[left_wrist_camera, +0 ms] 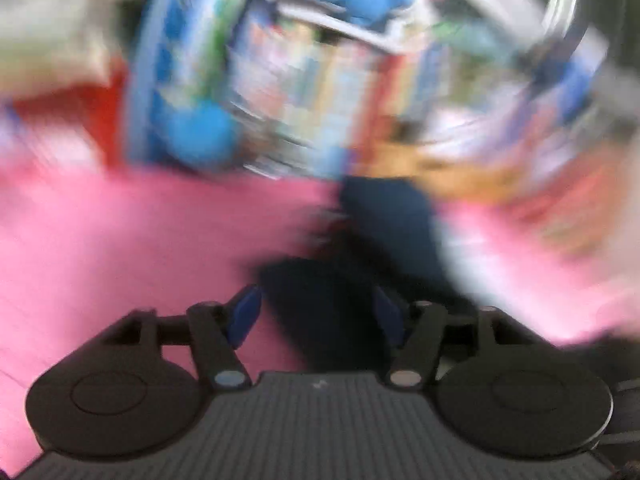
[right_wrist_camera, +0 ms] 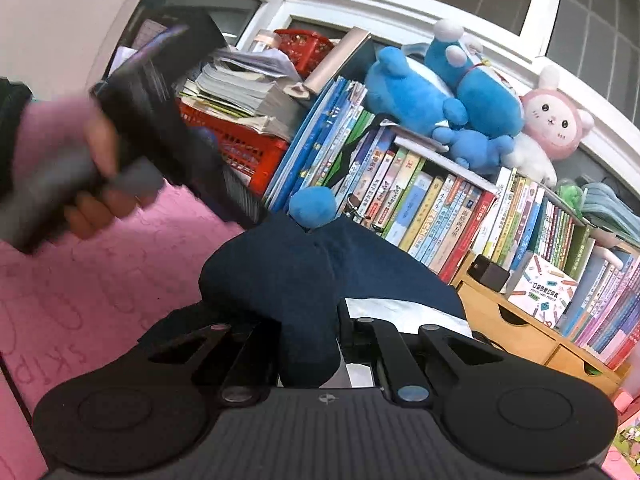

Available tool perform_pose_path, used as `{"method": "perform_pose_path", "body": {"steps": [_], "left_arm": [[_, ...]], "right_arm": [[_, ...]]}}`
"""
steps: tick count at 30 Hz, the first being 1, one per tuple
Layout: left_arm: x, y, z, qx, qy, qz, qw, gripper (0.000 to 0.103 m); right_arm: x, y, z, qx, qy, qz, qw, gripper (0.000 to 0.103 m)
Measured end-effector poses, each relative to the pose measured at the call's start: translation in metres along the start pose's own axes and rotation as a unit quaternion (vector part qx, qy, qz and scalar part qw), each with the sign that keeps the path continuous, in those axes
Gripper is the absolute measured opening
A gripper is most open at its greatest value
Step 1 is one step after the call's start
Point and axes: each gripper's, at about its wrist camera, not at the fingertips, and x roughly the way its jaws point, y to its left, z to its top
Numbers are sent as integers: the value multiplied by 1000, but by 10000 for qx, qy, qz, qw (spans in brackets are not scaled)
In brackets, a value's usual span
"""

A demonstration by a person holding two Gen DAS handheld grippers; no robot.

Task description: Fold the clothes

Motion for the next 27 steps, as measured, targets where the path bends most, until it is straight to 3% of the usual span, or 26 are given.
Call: {"method": "perform_pose_path", "body": {"steps": [2,7,12,13,14,15,16,18,21,23,27], "left_arm": [[3,12,0,-712,294,-829,9936,79],[40,27,3,-1561,651,-1063,9798,89],[62,41,10,-2360,370,-1485,9596,98],[67,40,13,-2403,375,-1438,9593,96],[70,35,17,-2359,351,-1222,9634,84],[73,28,21,-2273,290,-925,9690,63],[71,20,24,-2053,168,-664,9763,24],[59,1,28,-1397,-176,-201,9898,21],[58,-10,24,-582,-181,475,9970,25],[64,-4,20,-508,-105,684,9963,30],[68,6,21,-725,-198,599,9954,34]], "right_arm": [[-1,1,1,-44,-41,-32,10000,10],[0,7,0,-129,-33,-41,9999,10],[3,15,-2,-262,29,33,9996,10],[5,18,-2,-285,56,74,9995,10],[7,21,-2,-310,87,125,9994,10],[8,24,-2,-348,94,166,9992,10],[8,27,-1,-407,68,198,9990,10],[8,34,0,-526,18,263,9983,10],[11,40,1,-612,39,440,9971,10],[14,44,1,-699,138,553,9959,10],[14,49,1,-796,211,662,9944,10]]}}
